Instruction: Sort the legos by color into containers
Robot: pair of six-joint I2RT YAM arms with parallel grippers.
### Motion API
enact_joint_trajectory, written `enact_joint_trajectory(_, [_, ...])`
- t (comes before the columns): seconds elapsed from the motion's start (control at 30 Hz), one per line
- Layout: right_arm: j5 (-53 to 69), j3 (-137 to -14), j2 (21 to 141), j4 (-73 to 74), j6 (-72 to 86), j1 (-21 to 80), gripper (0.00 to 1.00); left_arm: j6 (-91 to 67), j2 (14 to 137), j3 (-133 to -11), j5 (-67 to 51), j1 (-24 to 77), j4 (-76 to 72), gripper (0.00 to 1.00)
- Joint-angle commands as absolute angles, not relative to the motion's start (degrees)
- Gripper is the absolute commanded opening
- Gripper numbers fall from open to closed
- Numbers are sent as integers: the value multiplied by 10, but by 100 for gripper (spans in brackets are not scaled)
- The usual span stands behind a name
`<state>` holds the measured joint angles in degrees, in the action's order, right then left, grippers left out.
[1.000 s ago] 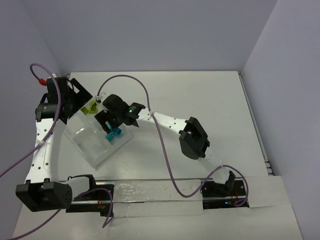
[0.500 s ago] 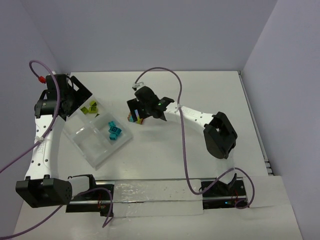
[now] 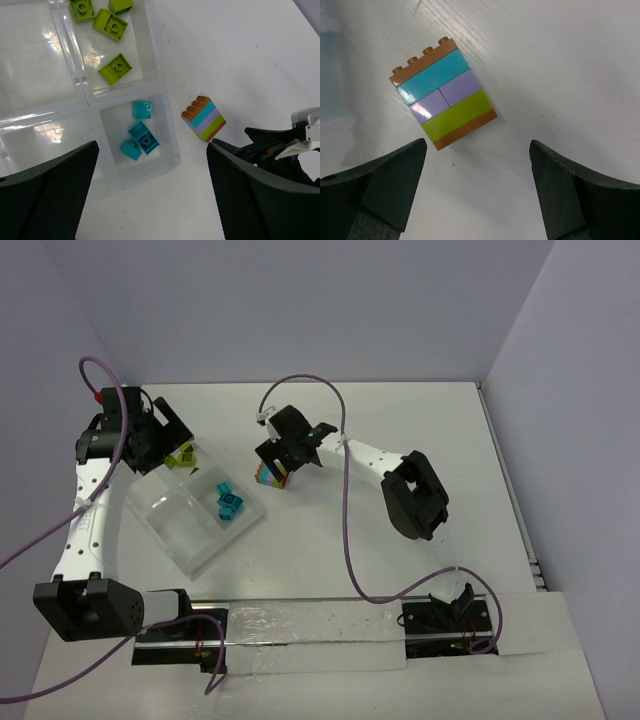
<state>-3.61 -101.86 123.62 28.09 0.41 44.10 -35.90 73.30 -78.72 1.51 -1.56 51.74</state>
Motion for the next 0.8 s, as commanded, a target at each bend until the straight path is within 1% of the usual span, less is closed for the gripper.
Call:
enact_joint_trajectory(0.0, [16, -999, 1218, 267, -125, 443, 90, -351, 725, -802, 22, -14, 526, 96])
enact_joint_trajectory(0.13, [34, -911, 1184, 200, -251, 460, 89, -349, 731, -800, 17, -14, 526, 96])
enact_joint_trajectory(0.23, [60, -897, 1180, 195, -296, 459, 89, -352, 730, -809, 12, -13, 530, 96])
enact_joint_trajectory(0.33, [59, -912, 1195, 193, -308, 455, 89, -354, 703, -803, 13, -13, 509, 96])
enact_joint_trajectory(0.5, [61, -941, 1221, 186, -311, 451, 90, -357, 702, -806, 26, -13, 517, 96])
enact_joint_trajectory(0.63, [53, -949, 1235, 159, -303, 446, 95, -362, 696, -808, 25, -13, 502, 96])
enact_joint_trajectory(0.77, [100, -1012, 1275, 197, -287, 427, 96, -353, 698, -818, 26, -13, 507, 96])
